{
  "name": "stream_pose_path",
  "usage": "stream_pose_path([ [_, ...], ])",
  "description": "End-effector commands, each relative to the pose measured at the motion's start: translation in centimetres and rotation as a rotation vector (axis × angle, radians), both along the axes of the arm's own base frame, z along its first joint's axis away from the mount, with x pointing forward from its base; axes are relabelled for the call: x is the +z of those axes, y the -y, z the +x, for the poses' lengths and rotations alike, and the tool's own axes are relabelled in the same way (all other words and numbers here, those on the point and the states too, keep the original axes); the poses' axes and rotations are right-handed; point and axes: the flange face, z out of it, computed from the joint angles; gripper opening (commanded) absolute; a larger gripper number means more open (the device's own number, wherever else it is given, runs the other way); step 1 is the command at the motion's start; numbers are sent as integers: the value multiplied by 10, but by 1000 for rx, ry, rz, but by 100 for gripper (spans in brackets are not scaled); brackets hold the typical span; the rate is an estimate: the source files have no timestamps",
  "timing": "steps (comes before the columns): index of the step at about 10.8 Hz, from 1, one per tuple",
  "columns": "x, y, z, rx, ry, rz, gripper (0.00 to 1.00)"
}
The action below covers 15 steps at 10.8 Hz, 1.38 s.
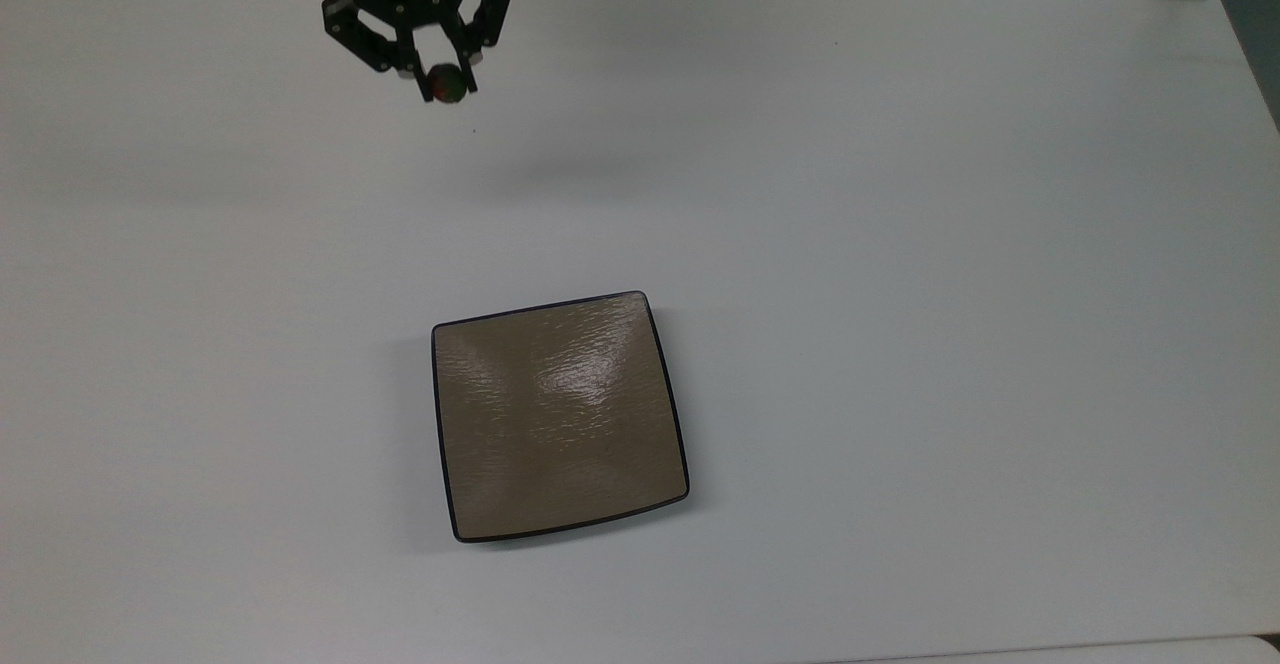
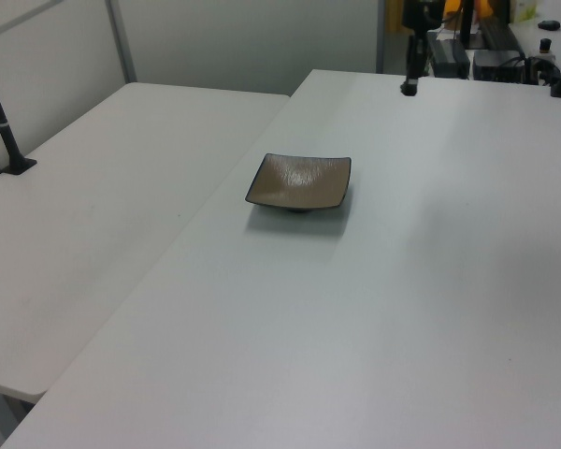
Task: Strawberries on a ceramic plate
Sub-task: 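Lift the strawberry and carry it over the brown square plate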
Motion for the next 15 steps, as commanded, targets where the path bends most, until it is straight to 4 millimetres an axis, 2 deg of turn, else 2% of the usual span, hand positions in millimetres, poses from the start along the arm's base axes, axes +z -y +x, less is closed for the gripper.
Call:
stream_pose_path([
  [1,-15,-20,30,-106,93,32,5],
  [4,-46,-50,65,-174,236,89,5],
  [7,-97,-70,95,-175,337,97,5],
  [9,-133,-75,108,-175,373,94,5],
  [10,-152,-86,113,-165,405,95,5],
  [12,-177,-94,120,-161,449,97,5],
  [15,-200,-98,121,-153,430,91,5],
])
